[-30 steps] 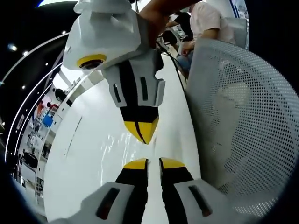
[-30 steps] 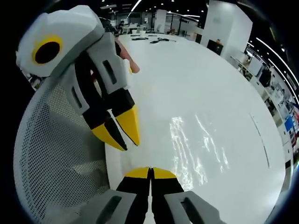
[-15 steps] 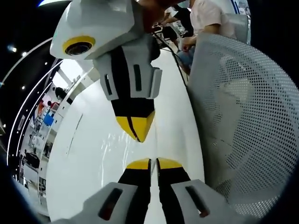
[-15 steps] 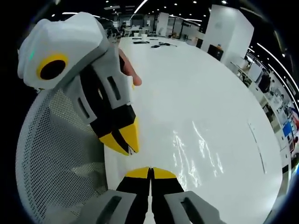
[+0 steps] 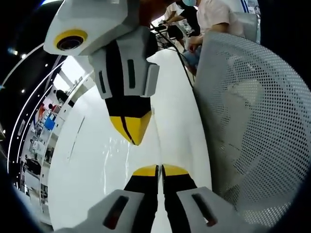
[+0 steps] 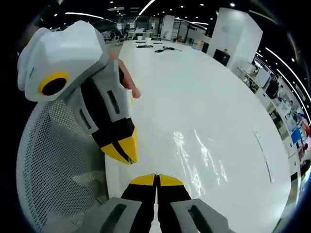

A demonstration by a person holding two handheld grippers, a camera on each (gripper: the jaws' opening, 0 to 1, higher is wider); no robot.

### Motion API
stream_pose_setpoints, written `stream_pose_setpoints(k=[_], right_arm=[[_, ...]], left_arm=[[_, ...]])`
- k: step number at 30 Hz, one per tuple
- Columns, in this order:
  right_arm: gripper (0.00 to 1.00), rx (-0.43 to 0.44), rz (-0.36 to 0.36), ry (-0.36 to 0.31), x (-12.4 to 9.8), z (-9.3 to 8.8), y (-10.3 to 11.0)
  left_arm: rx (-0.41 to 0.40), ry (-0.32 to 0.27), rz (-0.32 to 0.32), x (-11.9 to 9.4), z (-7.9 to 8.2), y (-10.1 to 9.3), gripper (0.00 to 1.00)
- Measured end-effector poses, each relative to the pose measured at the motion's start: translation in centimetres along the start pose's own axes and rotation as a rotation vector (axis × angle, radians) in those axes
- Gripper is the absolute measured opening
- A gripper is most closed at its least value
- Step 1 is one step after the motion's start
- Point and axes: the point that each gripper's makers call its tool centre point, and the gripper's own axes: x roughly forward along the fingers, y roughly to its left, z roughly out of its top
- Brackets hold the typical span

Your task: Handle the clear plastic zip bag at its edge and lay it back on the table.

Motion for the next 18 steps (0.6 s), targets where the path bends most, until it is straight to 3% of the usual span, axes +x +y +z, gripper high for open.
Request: stream_pose_setpoints(k=[18], right_arm=[[0.0,-0.038,-0.075,-0.041,-1.0,1.0,-1.7]], left_arm=[[-0.055,0.005,-0.029,0.0,0.1,-0.4,0.0]])
